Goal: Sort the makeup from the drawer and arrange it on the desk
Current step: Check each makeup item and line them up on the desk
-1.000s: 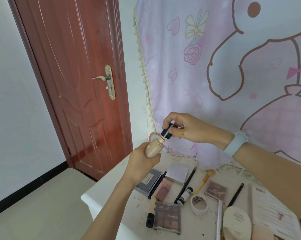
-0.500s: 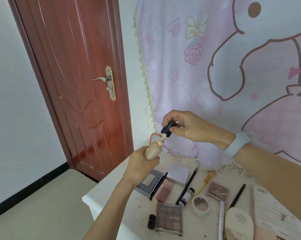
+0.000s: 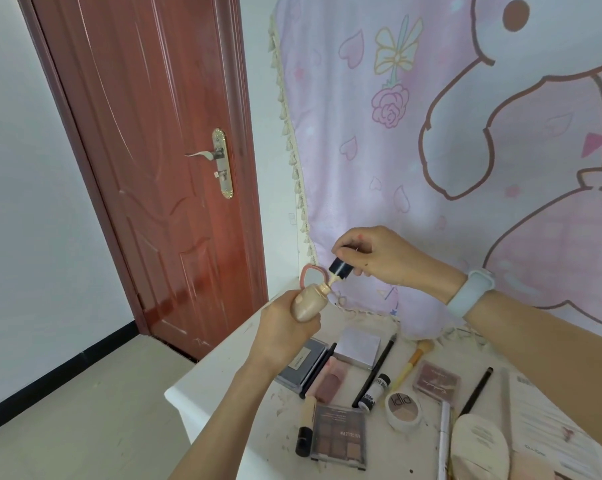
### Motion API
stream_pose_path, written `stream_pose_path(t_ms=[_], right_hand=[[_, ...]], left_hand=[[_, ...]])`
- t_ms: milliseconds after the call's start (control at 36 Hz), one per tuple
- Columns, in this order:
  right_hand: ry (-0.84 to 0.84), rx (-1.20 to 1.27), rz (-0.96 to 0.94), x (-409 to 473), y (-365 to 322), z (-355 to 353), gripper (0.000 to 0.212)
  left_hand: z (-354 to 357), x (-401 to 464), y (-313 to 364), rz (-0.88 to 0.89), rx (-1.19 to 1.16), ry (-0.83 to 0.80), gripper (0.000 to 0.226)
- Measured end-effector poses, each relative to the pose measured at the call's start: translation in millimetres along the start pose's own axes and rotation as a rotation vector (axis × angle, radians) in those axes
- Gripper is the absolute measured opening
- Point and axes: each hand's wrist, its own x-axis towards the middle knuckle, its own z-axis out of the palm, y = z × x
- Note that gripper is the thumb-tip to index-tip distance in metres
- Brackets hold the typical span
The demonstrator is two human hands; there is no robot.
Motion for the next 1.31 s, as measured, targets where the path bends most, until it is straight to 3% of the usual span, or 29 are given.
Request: stream_pose_path(t_ms=[83,278,472,667,944,1083,1167,1306], right_hand=[[0.027,-0.048,0.007,1,-1,6,0.011],[0.258,-0.051,0.126,5,1,-3,0.038],[0.266,-0.108,0.148,6,5,2,0.035],[0.282,-0.095,0.216,5,12,-12,0.042],[0.259,-0.288,0.252,6,16,7,0.042],[0.299,-0.179,0.293,8,25,-10,0.040],[0.305,0.016,0.358,7,35,-15,0.036],[0.253,0.423,0.587,1,57,-9,0.037]], left_hand=[[3,1,-1,0.005,0.047,0.012,0.014],[3,-3,-7,0.035,0.103,0.046,0.025],[6,0,-2,0.048,0.156,0.085,0.018],[4,-4,-6,0.032,0.203,0.115,0.023],[17,-3,-4,0.083,0.217,0.159,0.032],[12,-1,-16,0.005,0.208,0.170,0.021],[10,2,-25,-0.090,0.082,0.153,0.009],[6,13,-44,-0.221,-0.159,0.117,0.028]])
